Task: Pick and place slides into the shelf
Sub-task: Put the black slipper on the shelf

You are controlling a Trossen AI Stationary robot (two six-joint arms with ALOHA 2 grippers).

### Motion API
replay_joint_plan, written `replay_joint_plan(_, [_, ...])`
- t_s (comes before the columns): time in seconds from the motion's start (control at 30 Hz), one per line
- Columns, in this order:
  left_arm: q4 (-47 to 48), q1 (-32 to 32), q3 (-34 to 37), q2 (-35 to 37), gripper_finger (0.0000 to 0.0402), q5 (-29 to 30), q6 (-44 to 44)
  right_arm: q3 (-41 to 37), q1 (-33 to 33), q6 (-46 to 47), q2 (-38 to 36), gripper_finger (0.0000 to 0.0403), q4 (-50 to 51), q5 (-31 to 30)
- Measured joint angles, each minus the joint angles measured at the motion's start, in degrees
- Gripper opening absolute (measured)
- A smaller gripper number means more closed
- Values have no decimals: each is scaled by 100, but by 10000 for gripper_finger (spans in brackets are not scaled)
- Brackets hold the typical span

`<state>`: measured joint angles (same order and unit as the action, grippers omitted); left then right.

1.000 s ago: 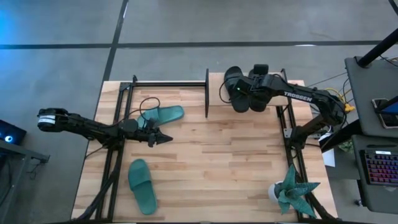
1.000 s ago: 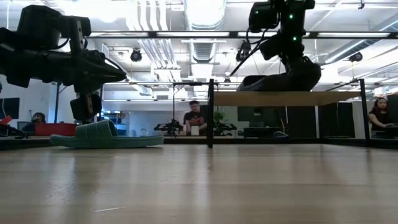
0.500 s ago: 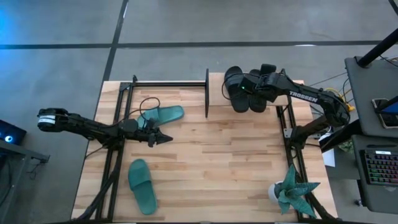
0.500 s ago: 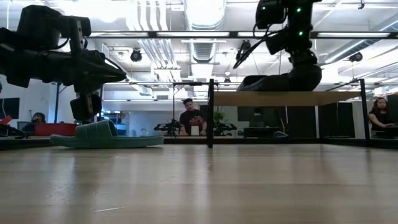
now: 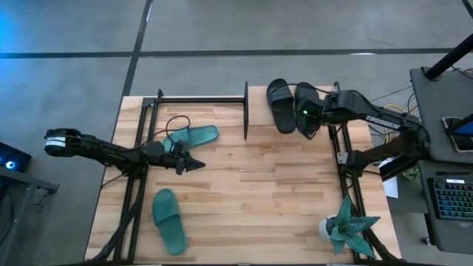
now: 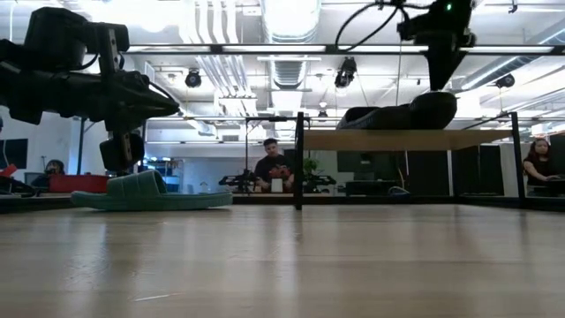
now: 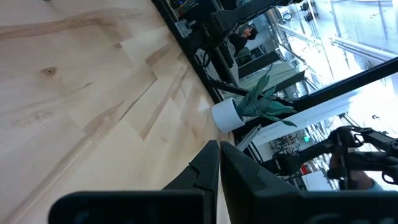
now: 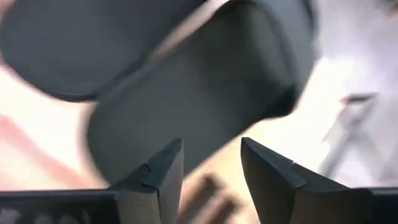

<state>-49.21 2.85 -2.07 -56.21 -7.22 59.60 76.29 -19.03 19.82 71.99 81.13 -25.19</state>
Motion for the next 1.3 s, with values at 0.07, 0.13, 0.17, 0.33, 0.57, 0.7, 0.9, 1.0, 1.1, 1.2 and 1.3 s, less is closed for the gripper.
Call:
replay_joint_plan(0.07, [0, 1, 0, 0, 0, 0, 0, -17, 125, 659, -144, 133, -1, 334])
replay_joint_plan(0.13, [0, 1, 0, 0, 0, 0, 0, -36, 228, 1236, -256, 116, 2, 587])
replay_joint_plan(0.17, [0, 0, 0, 0, 0, 0, -4, -47, 282, 1487, -293, 106, -1, 699])
replay_joint_plan(0.33, [2, 0, 0, 0, 0, 25, -44, -120, 499, 2131, -341, 40, -17, 1201])
replay_joint_plan(0.57, [3, 0, 0, 0, 0, 35, -67, -278, 620, 2414, -117, 13, -128, 1437])
replay_joint_plan(0.7, [2, 0, 0, 0, 0, 38, -147, -434, 613, 2367, 90, 13, -345, 1416])
replay_joint_plan(0.9, [1, 0, 0, 0, 0, 42, -147, -662, 610, 2285, 298, 13, -352, 1186])
replay_joint_plan(1.0, [0, 0, 0, 0, 0, 44, -147, -710, 606, 2356, 300, 13, -337, 984])
replay_joint_plan(1.1, [0, 0, 0, 0, 0, 44, -149, -714, 604, 2449, 240, 13, -335, 706])
replay_joint_plan(1.2, [0, 0, 0, 0, 0, 44, -151, -714, 569, 2513, 191, 13, -331, 586])
replay_joint_plan(1.3, [10, 0, 0, 0, 0, 43, -155, -714, 551, 2489, 184, 13, -340, 908])
